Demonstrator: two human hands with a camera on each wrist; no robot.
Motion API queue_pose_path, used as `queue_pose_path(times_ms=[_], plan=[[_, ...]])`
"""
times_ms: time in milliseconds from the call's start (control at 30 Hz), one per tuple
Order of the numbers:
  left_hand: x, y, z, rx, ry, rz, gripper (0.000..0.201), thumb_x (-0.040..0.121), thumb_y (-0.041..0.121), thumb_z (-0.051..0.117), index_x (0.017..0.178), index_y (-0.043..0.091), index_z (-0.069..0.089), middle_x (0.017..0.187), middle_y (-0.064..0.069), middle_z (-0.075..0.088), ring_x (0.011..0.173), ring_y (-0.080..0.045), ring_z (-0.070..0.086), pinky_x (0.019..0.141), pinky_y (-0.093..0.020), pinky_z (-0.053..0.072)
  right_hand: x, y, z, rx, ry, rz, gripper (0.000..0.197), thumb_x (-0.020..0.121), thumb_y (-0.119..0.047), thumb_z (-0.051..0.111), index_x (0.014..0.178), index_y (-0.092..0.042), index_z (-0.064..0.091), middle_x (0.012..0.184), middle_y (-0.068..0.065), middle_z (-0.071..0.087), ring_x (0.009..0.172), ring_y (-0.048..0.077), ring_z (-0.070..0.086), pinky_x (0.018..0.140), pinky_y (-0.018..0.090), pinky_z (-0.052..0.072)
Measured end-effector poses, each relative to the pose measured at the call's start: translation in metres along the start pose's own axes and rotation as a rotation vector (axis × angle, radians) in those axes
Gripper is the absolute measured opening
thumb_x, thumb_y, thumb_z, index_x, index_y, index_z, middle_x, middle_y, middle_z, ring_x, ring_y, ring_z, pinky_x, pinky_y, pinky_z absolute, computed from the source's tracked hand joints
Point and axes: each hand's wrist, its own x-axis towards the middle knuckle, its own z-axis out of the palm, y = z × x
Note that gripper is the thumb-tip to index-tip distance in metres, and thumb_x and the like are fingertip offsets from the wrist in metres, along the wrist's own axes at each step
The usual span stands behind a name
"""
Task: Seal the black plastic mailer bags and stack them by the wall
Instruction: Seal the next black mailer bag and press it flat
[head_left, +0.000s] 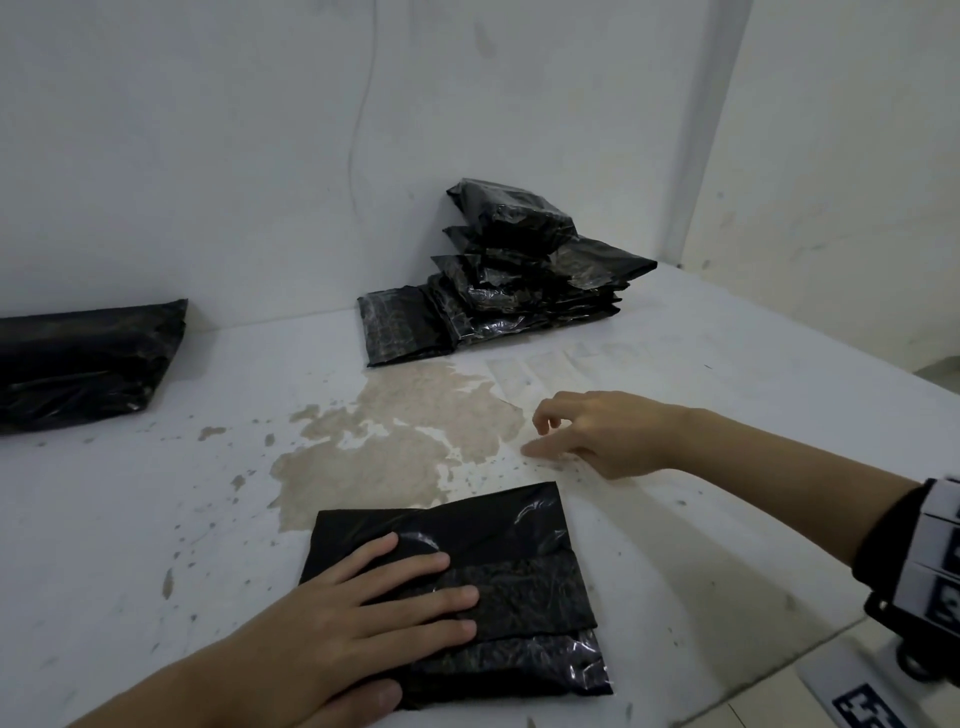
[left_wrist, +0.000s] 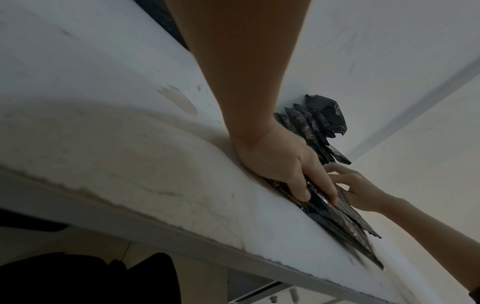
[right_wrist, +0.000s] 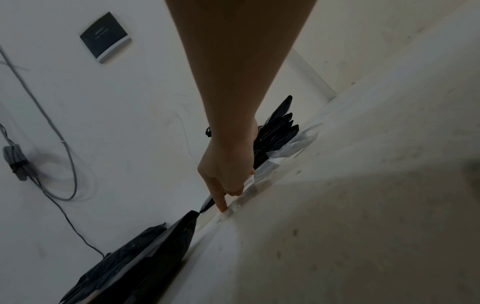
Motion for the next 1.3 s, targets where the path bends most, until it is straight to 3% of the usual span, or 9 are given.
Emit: queue_pose_path(times_ms=[233, 367, 500, 533, 633, 733, 867, 1167, 1300], plan=[[0.0, 0.005, -0.007, -0.116, -0.026, -0.05, 0.047, 0.104, 0.038, 0.022, 0.15, 0.032, 0.024, 0.157, 0.017, 0.021, 0.146, -0.013, 0.017, 0.113, -0.039, 0.014, -0.004, 0.0, -0.006, -0.07, 0.05, -0.008, 0.038, 0.097, -0.01, 0.047, 0.131, -0.024, 0.058, 0.117, 0.003, 0.052, 0.105, 0.019, 0.051, 0.078, 0.035, 0.048], [-0.001, 0.007, -0.008, -0.168, -0.021, -0.067, 0.048, 0.102, 0.035, 0.027, 0.15, 0.031, 0.025, 0.157, 0.017, 0.02, 0.147, -0.013, 0.014, 0.114, -0.04, 0.009, 0.001, -0.001, -0.007, -0.254, 0.172, -0.18, 0.025, 0.071, 0.0, 0.077, 0.09, -0.016, 0.074, 0.083, 0.005, 0.06, 0.069, 0.022, 0.06, 0.047, 0.027, 0.046], [-0.002, 0.008, -0.007, -0.14, -0.006, -0.064, 0.048, 0.103, 0.035, 0.025, 0.15, 0.028, 0.026, 0.157, 0.015, 0.021, 0.147, -0.015, 0.015, 0.113, -0.042, 0.012, 0.005, -0.008, -0.016, -0.311, 0.181, -0.207, 0.014, 0.068, -0.007, 0.077, 0.074, -0.018, 0.072, 0.073, 0.001, 0.057, 0.064, 0.019, 0.057, 0.042, 0.025, 0.044], [-0.002, 0.008, -0.006, -0.144, -0.006, -0.067, 0.048, 0.102, 0.035, 0.025, 0.15, 0.028, 0.026, 0.157, 0.015, 0.021, 0.147, -0.015, 0.015, 0.113, -0.043, 0.012, 0.005, -0.01, -0.016, -0.284, 0.185, -0.194, 0.004, 0.076, -0.014, 0.072, 0.075, -0.018, 0.071, 0.075, 0.0, 0.057, 0.067, 0.02, 0.058, 0.044, 0.026, 0.043], [-0.002, 0.009, -0.006, -0.153, -0.002, -0.07, 0.049, 0.102, 0.035, 0.026, 0.15, 0.029, 0.026, 0.157, 0.015, 0.021, 0.147, -0.015, 0.015, 0.113, -0.043, 0.012, 0.007, -0.019, -0.013, -0.198, 0.044, 0.066, 0.031, 0.096, -0.04, 0.046, 0.092, -0.021, 0.07, 0.091, -0.005, 0.059, 0.084, 0.018, 0.059, 0.058, 0.026, 0.04], [-0.002, 0.009, -0.006, -0.149, 0.006, -0.066, 0.048, 0.102, 0.035, 0.025, 0.15, 0.027, 0.027, 0.157, 0.014, 0.021, 0.147, -0.015, 0.015, 0.114, -0.042, 0.011, 0.011, -0.022, -0.008, 0.08, 0.079, 0.295, 0.026, 0.09, -0.045, 0.057, 0.093, -0.024, 0.073, 0.092, -0.008, 0.065, 0.08, 0.01, 0.055, 0.062, 0.025, 0.041], [-0.001, 0.009, -0.006, -0.154, 0.008, -0.067, 0.049, 0.102, 0.034, 0.026, 0.15, 0.028, 0.027, 0.157, 0.015, 0.021, 0.147, -0.015, 0.015, 0.114, -0.042, 0.01, 0.014, -0.021, -0.002, 0.449, 0.158, 0.48, 0.015, 0.08, -0.03, 0.074, 0.088, -0.018, 0.076, 0.081, -0.002, 0.068, 0.074, 0.009, 0.059, 0.068, 0.029, 0.052], [-0.002, 0.008, -0.005, -0.169, 0.014, -0.076, 0.048, 0.102, 0.035, 0.026, 0.15, 0.028, 0.028, 0.157, 0.014, 0.022, 0.147, -0.015, 0.016, 0.113, -0.043, 0.011, 0.018, -0.022, 0.005, 0.547, 0.283, 0.572, 0.005, 0.078, -0.011, 0.071, 0.082, -0.012, 0.071, 0.073, -0.005, 0.061, 0.072, 0.008, 0.057, 0.07, 0.026, 0.051], [-0.002, 0.008, -0.005, -0.152, 0.017, -0.069, 0.048, 0.102, 0.035, 0.026, 0.15, 0.027, 0.028, 0.157, 0.014, 0.022, 0.147, -0.015, 0.016, 0.113, -0.042, 0.012, 0.013, -0.022, 0.002, 0.376, 0.179, 0.291, 0.014, 0.087, -0.013, 0.065, 0.094, -0.02, 0.075, 0.089, -0.011, 0.048, 0.072, -0.002, 0.044, 0.065, 0.017, 0.036]])
